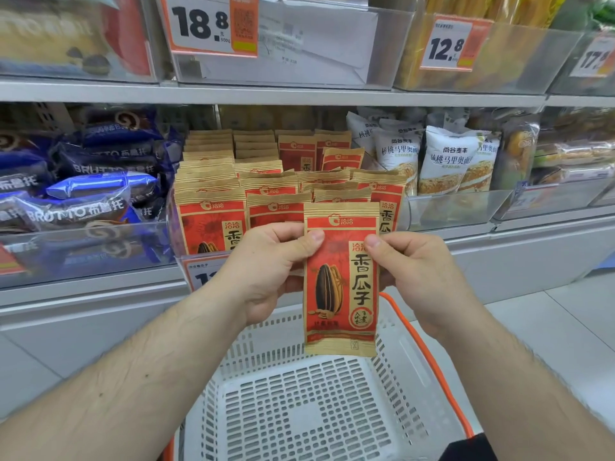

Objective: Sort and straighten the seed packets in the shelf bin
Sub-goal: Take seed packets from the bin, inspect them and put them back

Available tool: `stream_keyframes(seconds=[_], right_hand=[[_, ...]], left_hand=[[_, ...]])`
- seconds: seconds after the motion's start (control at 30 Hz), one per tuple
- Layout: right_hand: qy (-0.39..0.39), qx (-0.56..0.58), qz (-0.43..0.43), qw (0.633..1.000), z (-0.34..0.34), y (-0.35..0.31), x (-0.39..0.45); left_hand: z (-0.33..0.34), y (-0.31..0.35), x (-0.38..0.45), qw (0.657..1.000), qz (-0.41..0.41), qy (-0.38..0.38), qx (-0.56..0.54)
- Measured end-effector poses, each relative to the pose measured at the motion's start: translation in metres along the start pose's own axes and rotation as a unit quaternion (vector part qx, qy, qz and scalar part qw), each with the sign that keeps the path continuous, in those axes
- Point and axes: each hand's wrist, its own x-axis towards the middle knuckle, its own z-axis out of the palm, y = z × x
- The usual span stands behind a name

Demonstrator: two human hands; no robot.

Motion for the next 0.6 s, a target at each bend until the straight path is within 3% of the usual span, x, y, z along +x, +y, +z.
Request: stream_keyframes(seconds=[0.23,0.33,0.5,0.6], right_hand=[[-0.127,-0.007,0.044,0.991,-0.006,0.002,-0.001],[-0.132,0.005,0.05,0.99,-0.007,0.003,-0.001],[-0.089,0.07,0.057,0.992,-0.006,0.004,0.002],[-0.092,0.101,0.062,0.989,-0.007,0.004,0.002]], left_hand=[[-0.004,0.006,0.003,0.998,0.009,0.019,-0.055],[-0.005,0.006,0.004,0.999,0.011,0.016,-0.045],[-0.011,0.005,-0.001,0.995,-0.035,-0.08,0.038],[-0.013,0.005,-0.001,0.994,-0.032,-0.091,0.042]])
